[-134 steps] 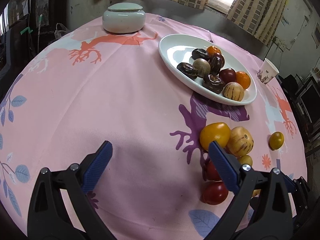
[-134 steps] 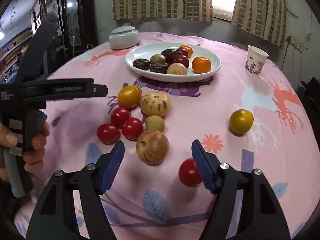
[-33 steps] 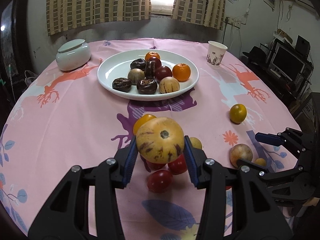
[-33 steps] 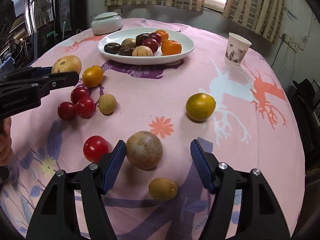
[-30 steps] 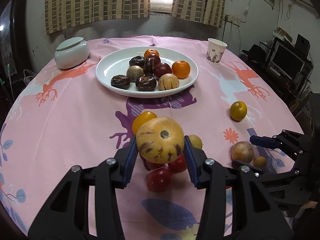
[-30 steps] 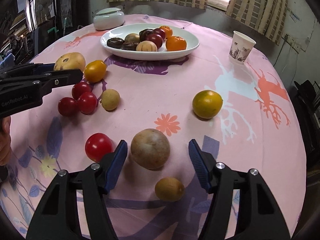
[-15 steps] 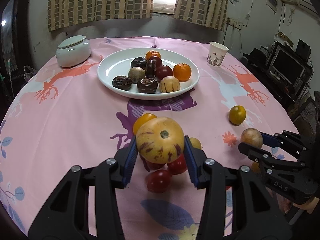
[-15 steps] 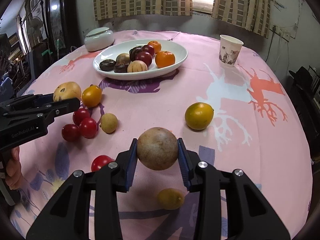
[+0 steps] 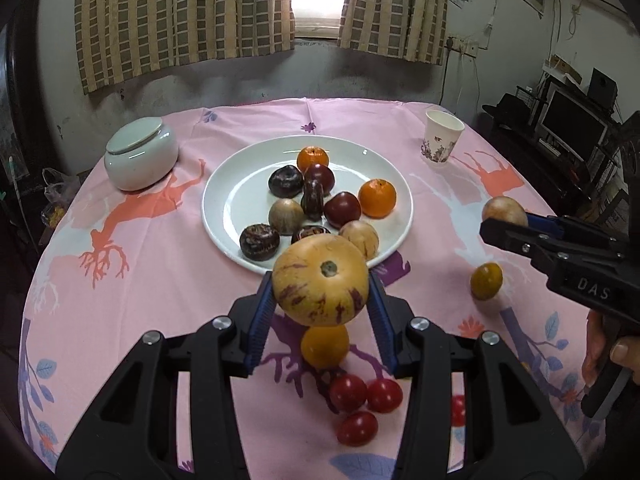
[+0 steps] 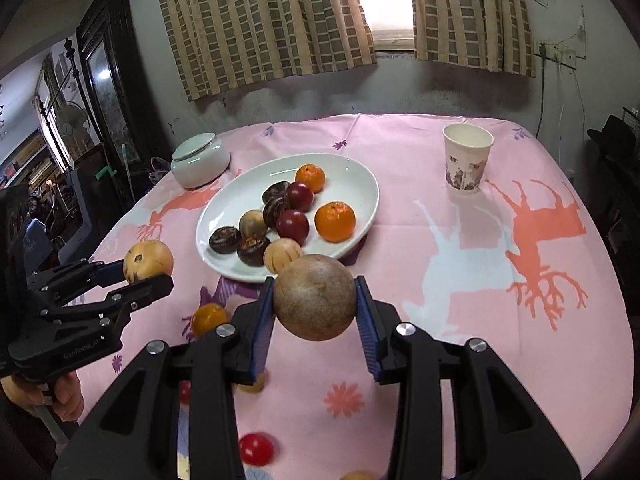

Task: Organize fruits
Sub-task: 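Carry the passion fruit and pepino onto the white plate and open both grippers, then move both tools back, right gripper approaching the yellow citrus fruit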

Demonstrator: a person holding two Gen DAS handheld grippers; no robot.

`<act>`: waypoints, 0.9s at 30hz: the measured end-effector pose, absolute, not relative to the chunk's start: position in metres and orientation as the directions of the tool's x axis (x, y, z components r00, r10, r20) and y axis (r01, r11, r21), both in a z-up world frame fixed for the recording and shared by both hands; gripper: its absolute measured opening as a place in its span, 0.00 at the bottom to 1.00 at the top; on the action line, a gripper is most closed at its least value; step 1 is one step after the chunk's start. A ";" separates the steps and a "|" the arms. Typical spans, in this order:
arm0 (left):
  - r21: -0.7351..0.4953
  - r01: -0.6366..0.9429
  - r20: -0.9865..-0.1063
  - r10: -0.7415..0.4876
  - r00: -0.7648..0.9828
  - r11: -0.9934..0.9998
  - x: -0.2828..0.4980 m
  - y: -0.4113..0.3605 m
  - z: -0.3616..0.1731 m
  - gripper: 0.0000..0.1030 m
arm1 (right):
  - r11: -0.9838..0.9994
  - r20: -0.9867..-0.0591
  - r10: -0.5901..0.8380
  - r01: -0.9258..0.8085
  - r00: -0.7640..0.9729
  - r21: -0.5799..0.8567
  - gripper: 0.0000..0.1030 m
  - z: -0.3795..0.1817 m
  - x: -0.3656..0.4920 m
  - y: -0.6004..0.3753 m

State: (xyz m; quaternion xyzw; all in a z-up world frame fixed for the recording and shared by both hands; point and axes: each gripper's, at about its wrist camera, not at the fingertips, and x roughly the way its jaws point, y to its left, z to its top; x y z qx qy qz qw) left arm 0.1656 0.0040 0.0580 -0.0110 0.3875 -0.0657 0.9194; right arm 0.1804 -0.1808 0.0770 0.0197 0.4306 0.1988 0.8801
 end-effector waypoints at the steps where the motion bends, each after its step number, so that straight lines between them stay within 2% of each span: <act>1: -0.086 0.108 -0.714 -0.136 0.687 0.990 0.175 0.007 0.058 0.44 | 0.924 -0.756 0.360 -0.323 0.547 0.206 0.38 0.075 0.194 -0.174; 8: -0.072 0.063 -0.742 -0.096 0.663 0.995 0.234 0.025 0.041 0.44 | 0.902 -0.781 0.422 -0.299 0.460 0.311 0.38 0.053 0.265 -0.131; 15: -0.037 0.013 -0.760 -0.037 0.649 0.999 0.267 0.037 0.019 0.45 | 0.869 -0.789 0.494 -0.251 0.365 0.427 0.40 0.028 0.300 -0.101; 16: -0.045 -0.001 -0.754 -0.033 0.656 0.999 0.268 0.040 0.020 0.50 | 0.869 -0.795 0.494 -0.232 0.353 0.437 0.41 0.026 0.301 -0.101; 17: -0.063 -0.015 -0.737 -0.037 0.675 0.998 0.265 0.044 0.023 0.62 | 0.868 -0.794 0.497 -0.215 0.350 0.448 0.42 0.026 0.300 -0.103; 18: -0.079 -0.020 -0.714 -0.042 0.699 0.997 0.260 0.045 0.027 0.66 | 0.860 -0.784 0.510 -0.202 0.355 0.468 0.44 0.027 0.299 -0.107; 19: -0.081 -0.021 -0.694 -0.041 0.719 0.996 0.255 0.046 0.031 0.71 | 0.851 -0.767 0.524 -0.193 0.370 0.488 0.61 0.031 0.296 -0.112; 20: -0.070 -0.022 -0.681 -0.032 0.732 0.997 0.250 0.045 0.036 0.76 | 0.852 -0.756 0.521 -0.184 0.396 0.490 0.69 0.034 0.293 -0.117; 27: -0.103 -0.022 -0.667 -0.053 0.743 0.994 0.209 0.045 0.057 0.84 | 0.852 -0.722 0.512 -0.171 0.464 0.494 0.71 0.062 0.252 -0.164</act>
